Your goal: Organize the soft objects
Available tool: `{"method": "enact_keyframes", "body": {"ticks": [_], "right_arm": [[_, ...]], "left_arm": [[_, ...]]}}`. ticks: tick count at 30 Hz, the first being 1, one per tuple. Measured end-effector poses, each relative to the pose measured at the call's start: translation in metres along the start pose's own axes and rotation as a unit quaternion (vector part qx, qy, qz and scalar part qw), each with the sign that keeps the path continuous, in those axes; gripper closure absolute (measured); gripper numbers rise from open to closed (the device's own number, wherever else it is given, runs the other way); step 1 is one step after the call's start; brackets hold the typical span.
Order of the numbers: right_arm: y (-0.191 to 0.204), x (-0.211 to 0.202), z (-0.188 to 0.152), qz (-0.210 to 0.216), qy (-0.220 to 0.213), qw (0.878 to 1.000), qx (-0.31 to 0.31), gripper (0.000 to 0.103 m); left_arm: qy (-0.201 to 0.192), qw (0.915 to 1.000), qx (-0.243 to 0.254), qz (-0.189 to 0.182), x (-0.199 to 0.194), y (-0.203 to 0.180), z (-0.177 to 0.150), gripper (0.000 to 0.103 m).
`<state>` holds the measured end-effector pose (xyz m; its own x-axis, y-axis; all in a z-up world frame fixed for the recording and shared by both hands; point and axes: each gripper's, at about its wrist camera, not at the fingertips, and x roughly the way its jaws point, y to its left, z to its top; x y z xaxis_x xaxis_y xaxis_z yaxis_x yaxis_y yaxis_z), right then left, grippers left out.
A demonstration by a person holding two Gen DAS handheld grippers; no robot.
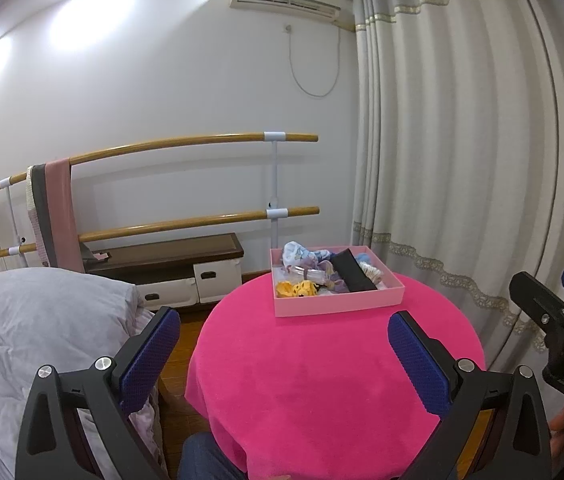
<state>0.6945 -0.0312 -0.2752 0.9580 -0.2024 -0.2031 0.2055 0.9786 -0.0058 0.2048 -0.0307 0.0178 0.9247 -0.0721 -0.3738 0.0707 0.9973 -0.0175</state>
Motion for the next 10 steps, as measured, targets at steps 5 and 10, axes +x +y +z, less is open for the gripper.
{"method": "enact_keyframes", "body": {"ticks": [5,10], "right_arm": [[-0.0001,0.0006,0.0004,0.001,0.003,1.0,0.0,0.0],[-0.0001,0.0006,0.0006,0.002,0.003,1.0,-0.001,0.0]], "left_arm": [[0.001,1.0,-0.002,0.001,0.0002,-0.0026,0.0,0.0],[0.001,0.9999,-0.011,-0.004,0.0012,-0.0026,0.0005,0.0]]}}
